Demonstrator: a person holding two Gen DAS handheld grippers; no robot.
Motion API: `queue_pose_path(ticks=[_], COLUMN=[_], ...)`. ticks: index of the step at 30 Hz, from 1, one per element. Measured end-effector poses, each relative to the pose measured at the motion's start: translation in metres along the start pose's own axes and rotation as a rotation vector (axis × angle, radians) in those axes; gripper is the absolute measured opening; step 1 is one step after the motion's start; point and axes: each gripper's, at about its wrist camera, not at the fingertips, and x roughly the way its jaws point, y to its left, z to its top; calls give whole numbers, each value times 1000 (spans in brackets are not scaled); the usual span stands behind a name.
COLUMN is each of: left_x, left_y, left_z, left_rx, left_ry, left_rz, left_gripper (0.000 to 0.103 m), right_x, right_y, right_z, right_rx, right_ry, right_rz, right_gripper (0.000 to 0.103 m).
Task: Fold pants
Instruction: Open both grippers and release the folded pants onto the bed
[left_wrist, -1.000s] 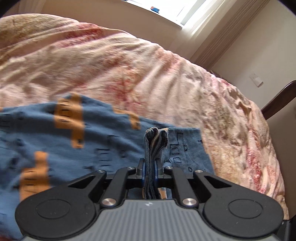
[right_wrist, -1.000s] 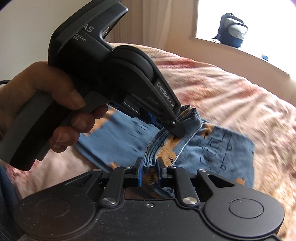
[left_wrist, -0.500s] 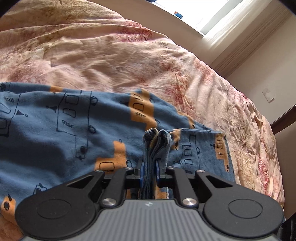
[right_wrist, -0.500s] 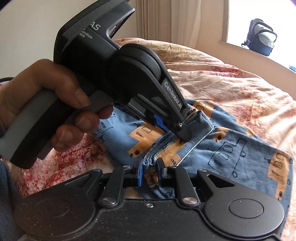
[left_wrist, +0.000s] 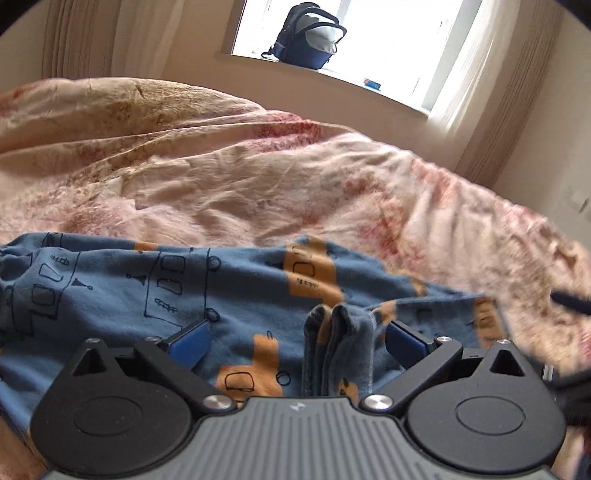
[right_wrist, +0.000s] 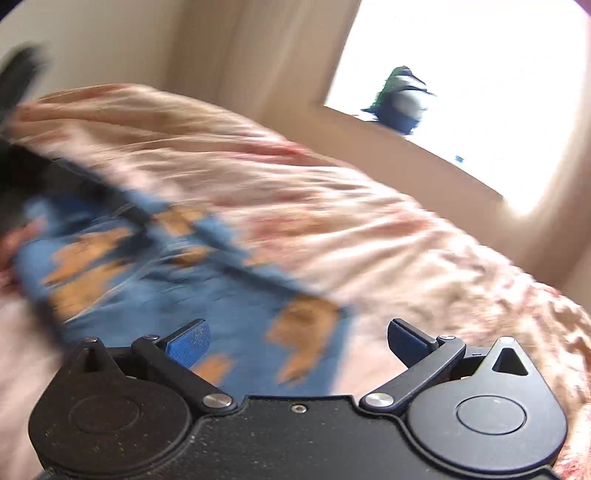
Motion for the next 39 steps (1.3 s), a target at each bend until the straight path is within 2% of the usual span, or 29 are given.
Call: queue_pose_path(ticks=[2, 5, 8, 12, 14, 15, 17, 19, 21, 23, 27, 30, 32, 34, 36, 37, 39], left_x=[7, 12, 12, 9, 2, -3, -5, 7, 23, 23, 2, -13, -13, -12, -13, -18, -29], left_y=[-6, -7, 0, 7, 5, 3, -1, -5, -7, -6, 1, 7, 2, -12, -24, -25, -22], left_z=[-5, -9, -13, -7, -6, -7, -5, -2, -4, -8, -9, -15, -19, -27, -40, -45, -47], left_rx=[18, 40, 26, -11, -21, -24, -16, 15, 59, 62, 13, -74, -84, 15, 156, 178, 144], left_ry=[-2, -19, -14, -15, -65, -104, -158, -130, -83, -86, -64, -48, -6, 27, 38, 28, 43], left_rz=[86, 147, 188, 168, 161, 150, 127, 126, 183, 181, 175, 87, 72, 146, 219, 228, 252], left_gripper=[103, 103, 103, 103, 103, 103, 103, 103, 103, 103, 103, 103, 103, 103, 103, 103, 103], right_x=[24, 53, 75, 75, 69, 61, 46, 42, 53, 66, 43, 8, -5, -5, -5, -6, -9], right_y=[-5, -4, -2, -42, -47, -50, -46, -32, -20, -21, -40, -30, -14, 5, 16, 15, 8], right_z=[-1, -3, -10, -12, -10, -8, -4, -4, -7, -13, -14, -18, -28, -35, -41, -42, -42], right_rx=[52, 56, -25, 80, 72, 75, 92, 68, 35, 33, 114, 117, 124, 32, -50, -46, -20], right_ry=[-33, -25, -12, -3, -9, -26, -74, -89, -37, 38, 44, 56, 103, 174, 200, 206, 215], right_rz=[43, 108, -4, -109, -227, -234, -180, -117, -91, -149, -199, -104, -14, 19, -26, -40, -91], right_gripper=[102, 102, 102, 102, 102, 102, 102, 102, 102, 102, 102, 102, 102, 102, 102, 102, 102])
